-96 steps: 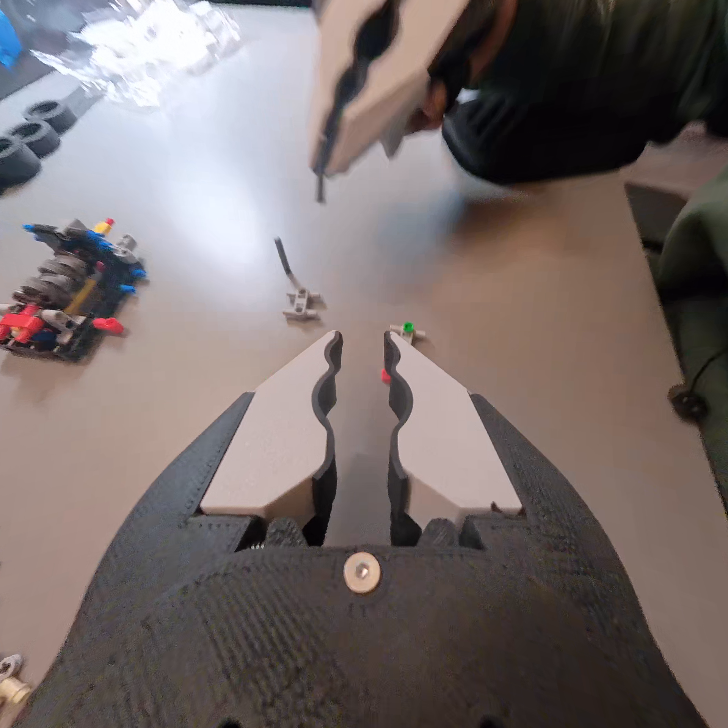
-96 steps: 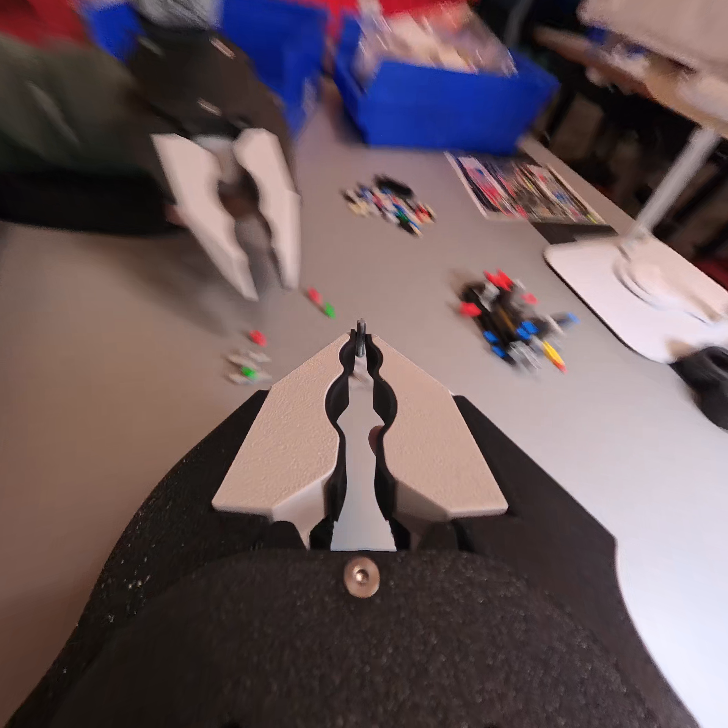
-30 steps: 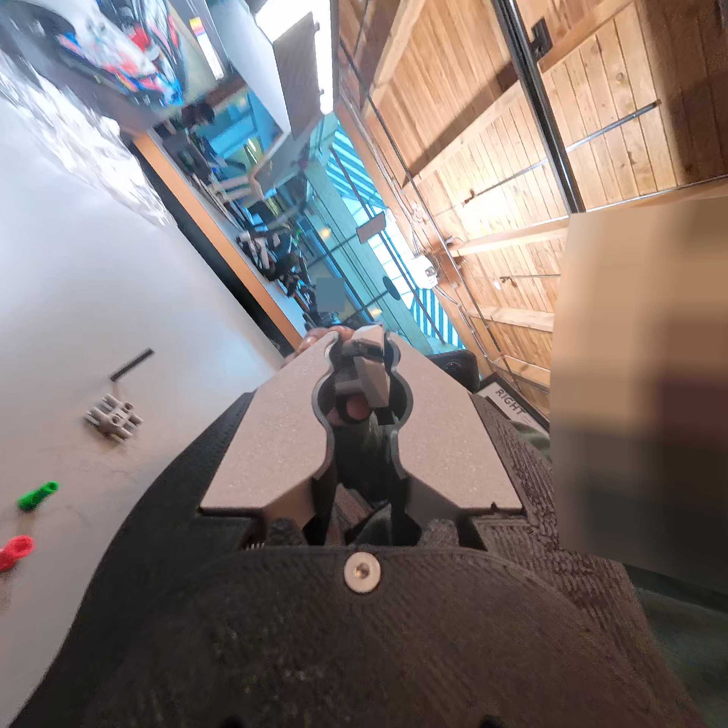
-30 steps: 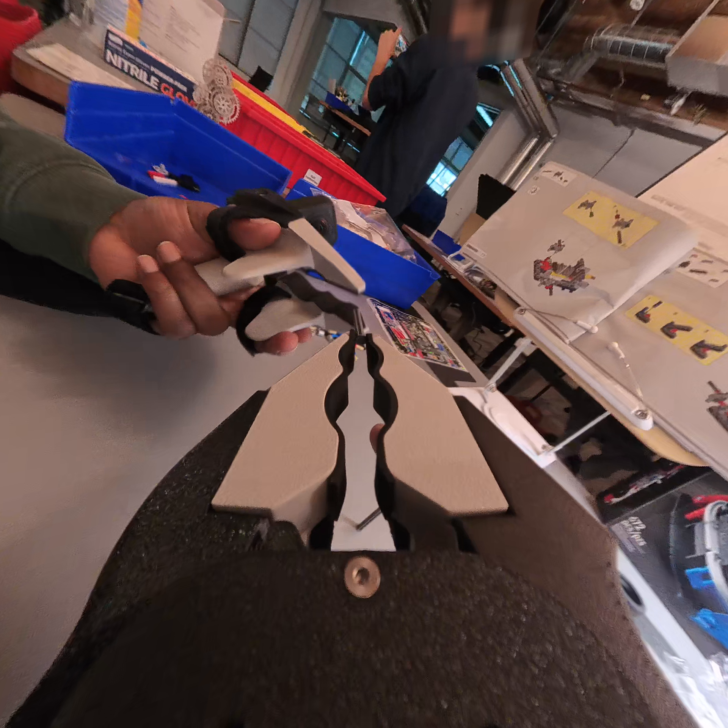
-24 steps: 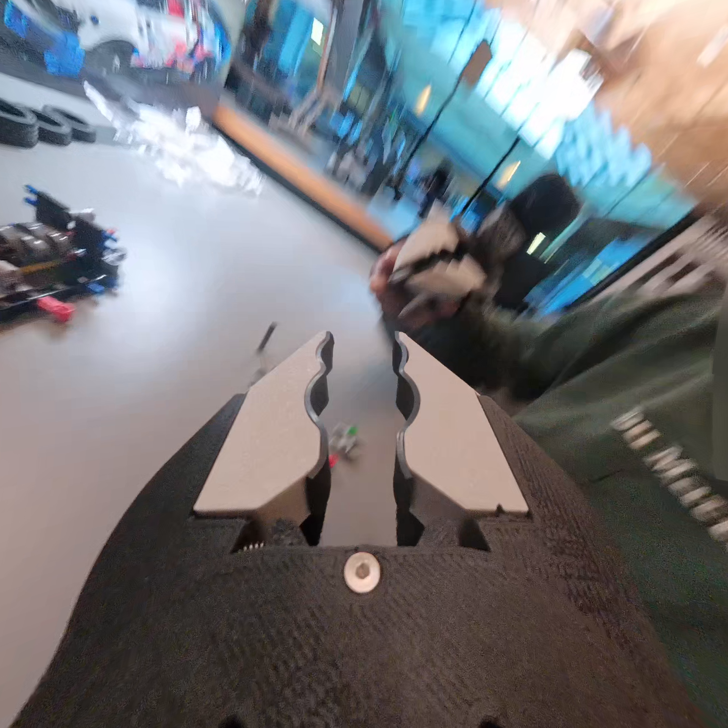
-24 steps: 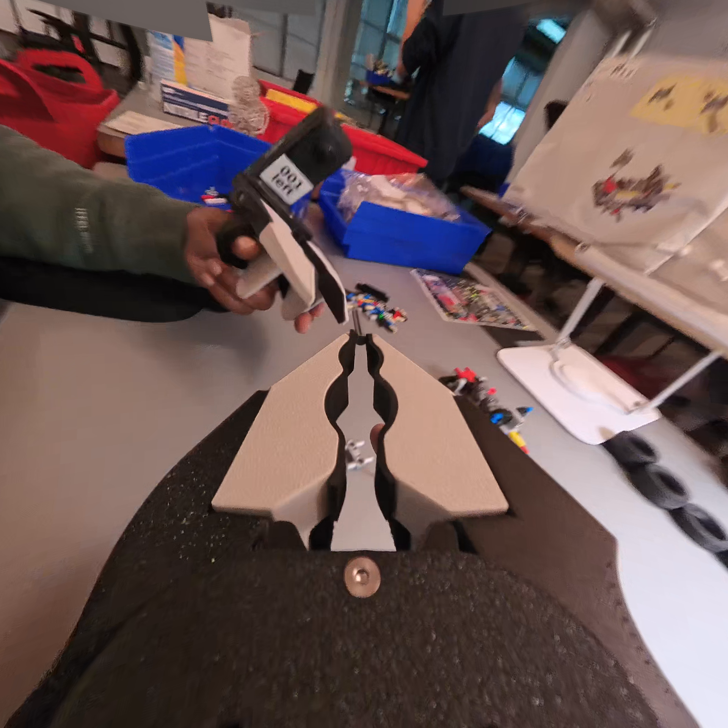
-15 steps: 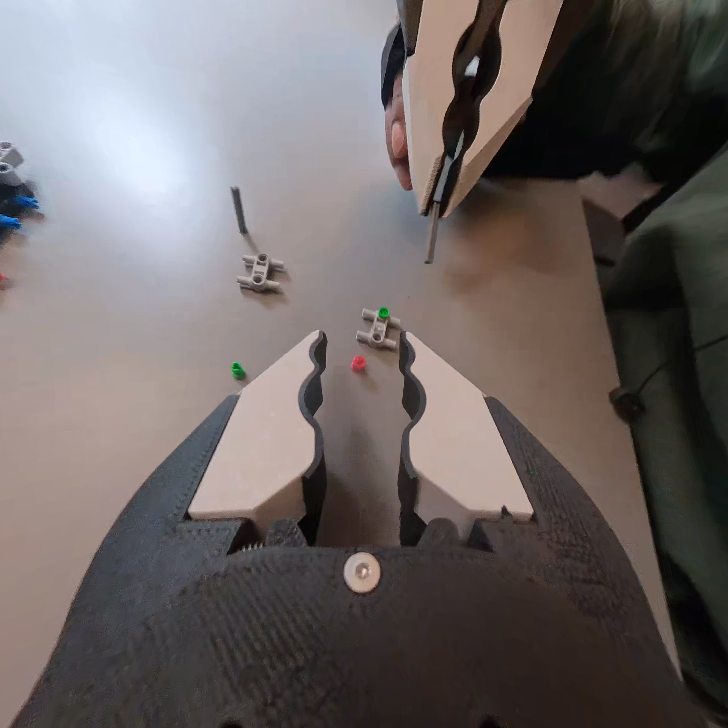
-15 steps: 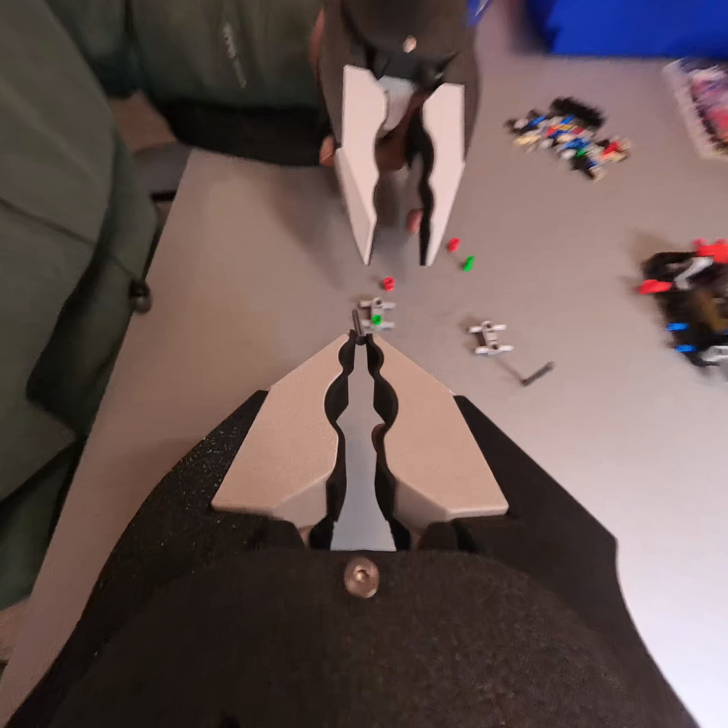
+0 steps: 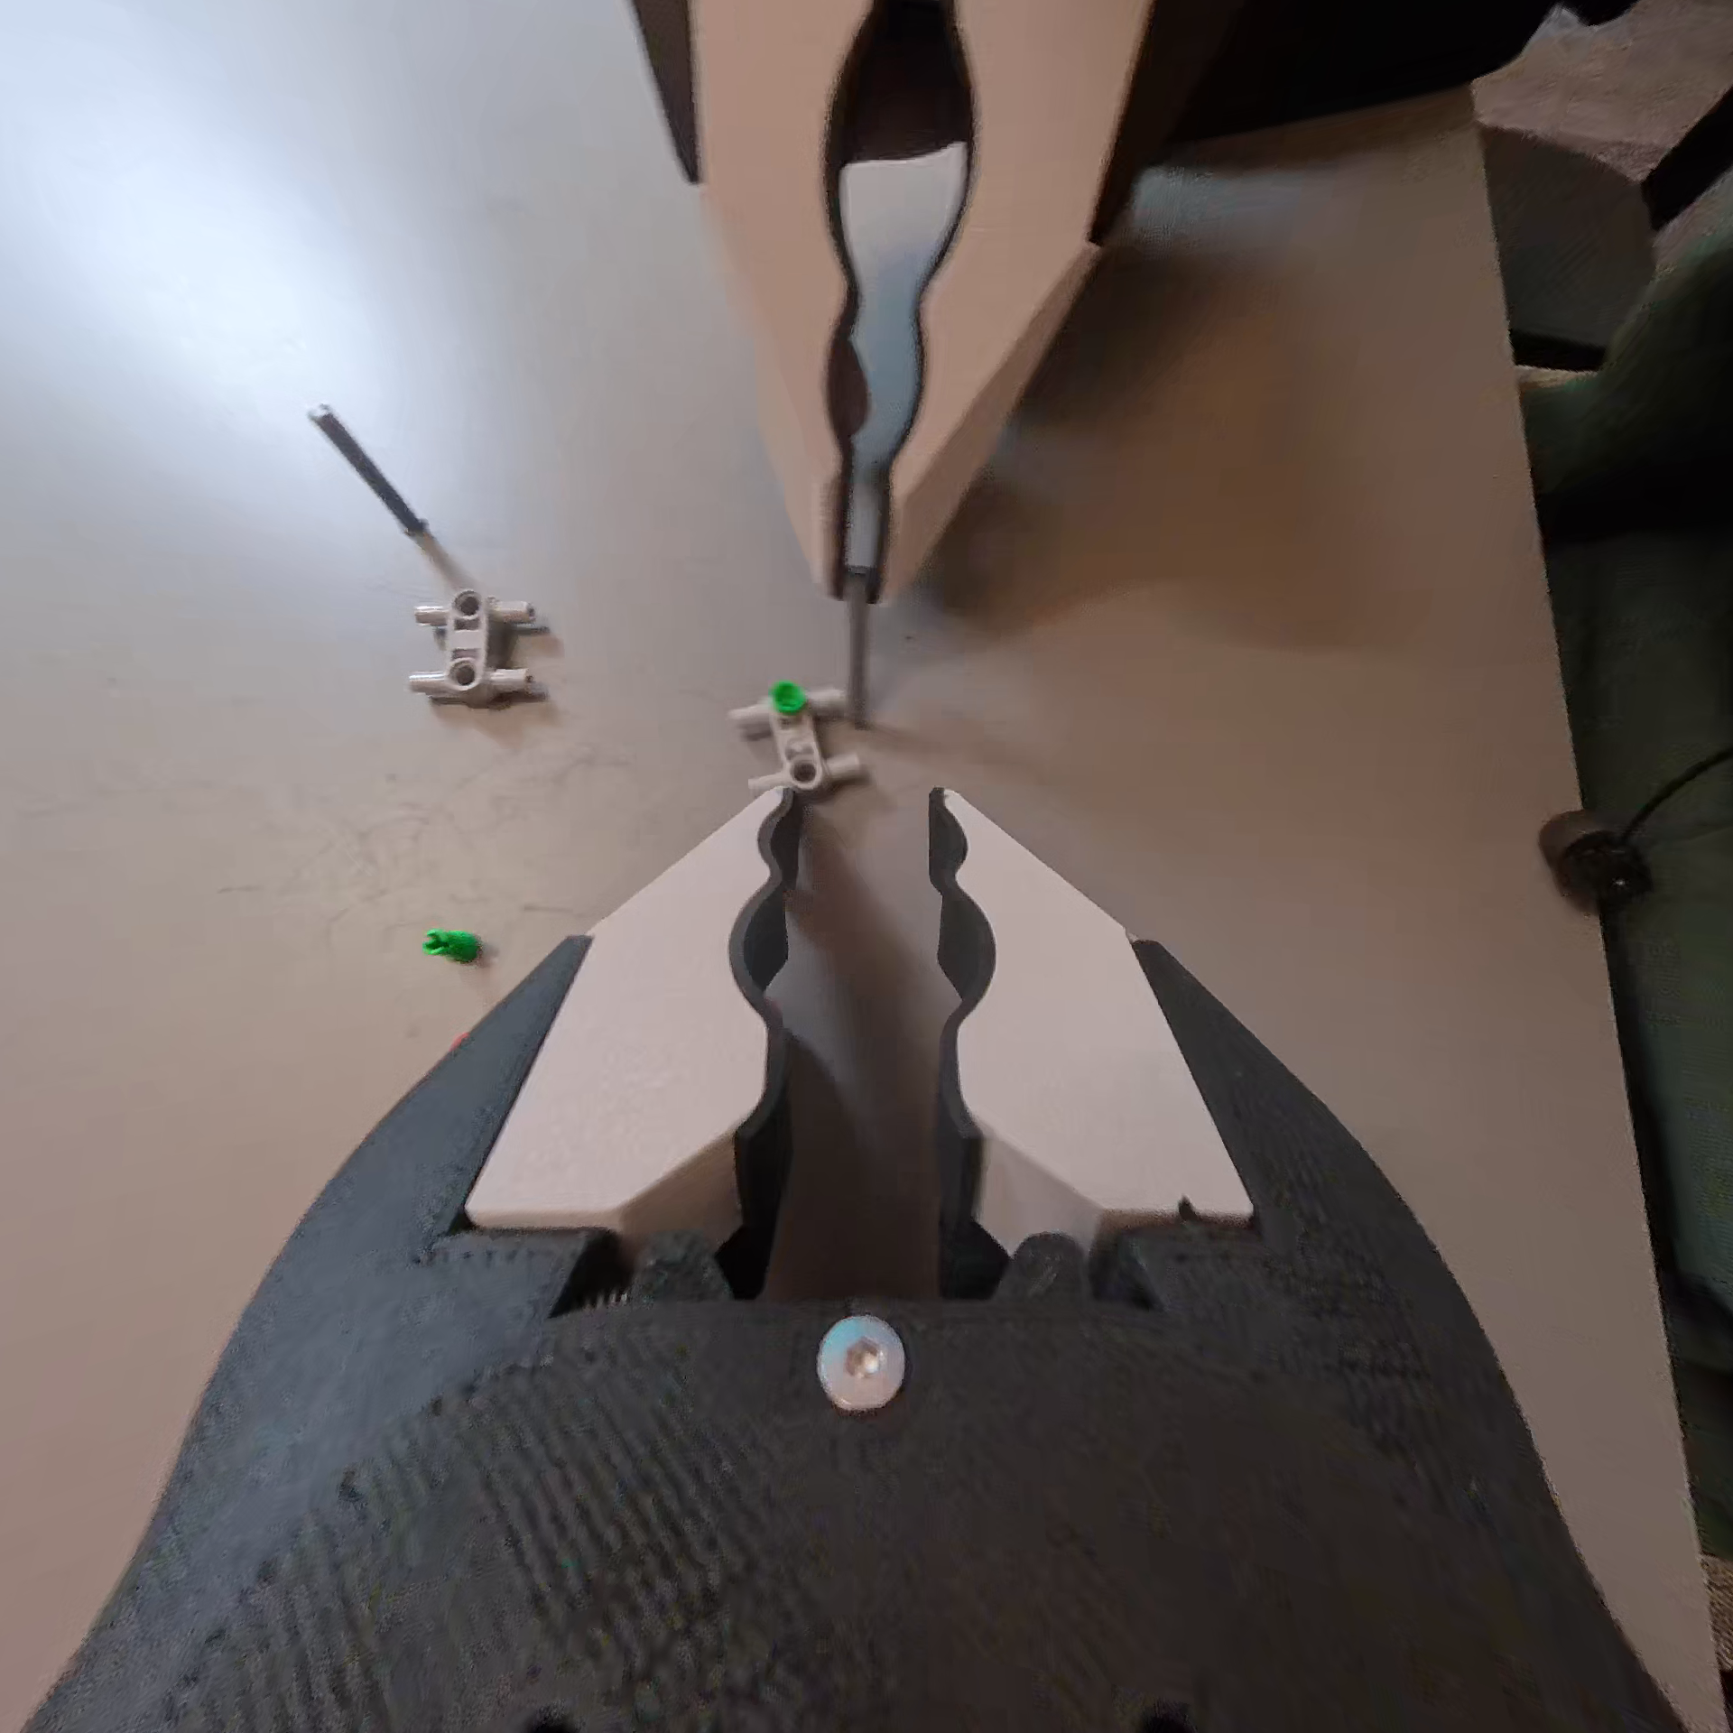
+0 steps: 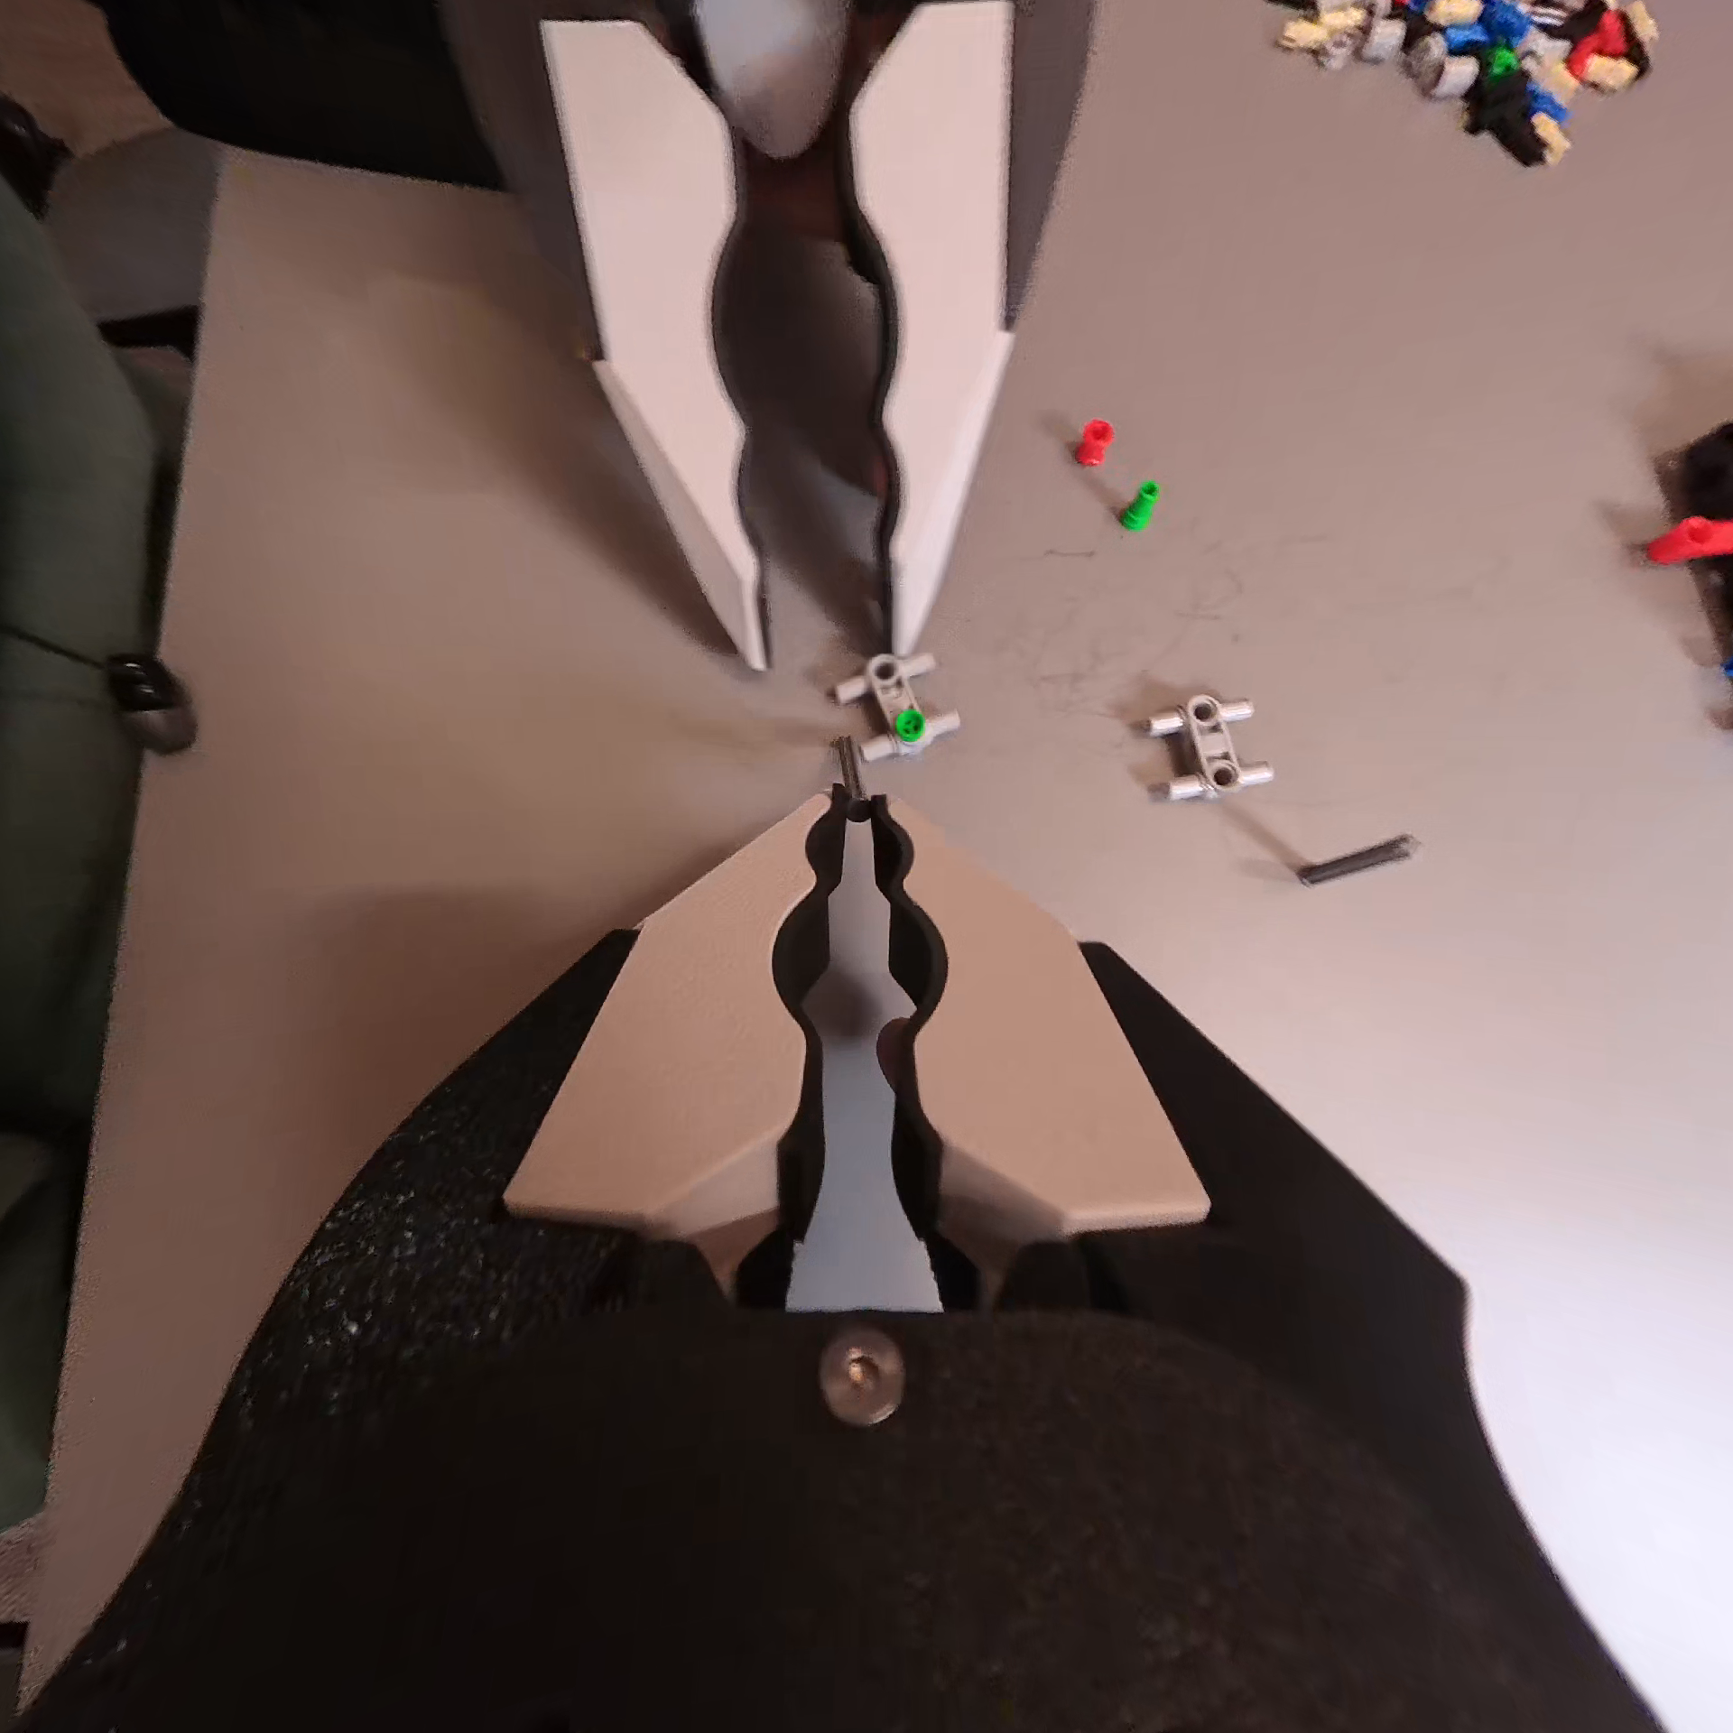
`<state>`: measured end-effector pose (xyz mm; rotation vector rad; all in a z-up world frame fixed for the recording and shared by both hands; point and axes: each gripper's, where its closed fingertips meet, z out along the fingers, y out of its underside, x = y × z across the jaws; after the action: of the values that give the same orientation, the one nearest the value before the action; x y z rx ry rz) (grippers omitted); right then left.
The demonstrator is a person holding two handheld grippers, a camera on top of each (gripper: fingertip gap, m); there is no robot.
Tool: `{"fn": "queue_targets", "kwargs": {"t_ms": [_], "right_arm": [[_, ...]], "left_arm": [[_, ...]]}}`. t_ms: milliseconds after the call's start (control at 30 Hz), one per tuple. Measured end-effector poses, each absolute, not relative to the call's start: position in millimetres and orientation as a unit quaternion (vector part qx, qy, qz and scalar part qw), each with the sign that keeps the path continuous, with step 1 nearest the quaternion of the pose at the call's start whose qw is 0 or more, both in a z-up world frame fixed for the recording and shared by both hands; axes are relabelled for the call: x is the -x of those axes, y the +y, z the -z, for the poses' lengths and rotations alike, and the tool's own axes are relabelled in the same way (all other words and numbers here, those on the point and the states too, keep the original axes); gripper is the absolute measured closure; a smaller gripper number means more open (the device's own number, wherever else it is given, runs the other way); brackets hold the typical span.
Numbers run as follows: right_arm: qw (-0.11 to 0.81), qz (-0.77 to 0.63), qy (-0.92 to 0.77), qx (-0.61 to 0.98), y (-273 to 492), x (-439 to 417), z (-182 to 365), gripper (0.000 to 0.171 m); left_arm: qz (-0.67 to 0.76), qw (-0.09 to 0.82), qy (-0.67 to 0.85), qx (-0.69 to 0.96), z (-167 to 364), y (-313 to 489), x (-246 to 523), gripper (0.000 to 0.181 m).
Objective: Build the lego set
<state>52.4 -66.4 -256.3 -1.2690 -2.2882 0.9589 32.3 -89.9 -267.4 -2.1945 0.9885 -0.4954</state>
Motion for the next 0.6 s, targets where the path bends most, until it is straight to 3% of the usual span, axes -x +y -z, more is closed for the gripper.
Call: {"fn": "queue_targets", "kwargs": {"t_ms": [267,600], "right_arm": [[0.2,-0.338,-0.8,0.454,-54,-52,244,0.169],[0.175,-0.277,-0.845,0.422,-64,-44,248,0.169]], "left_arm": [[0.198,0.369,0.355,0.836,253,-85,-26,0.165],[0.135,0.359,0.396,0.834,271,-79,-36,0.174]]}}
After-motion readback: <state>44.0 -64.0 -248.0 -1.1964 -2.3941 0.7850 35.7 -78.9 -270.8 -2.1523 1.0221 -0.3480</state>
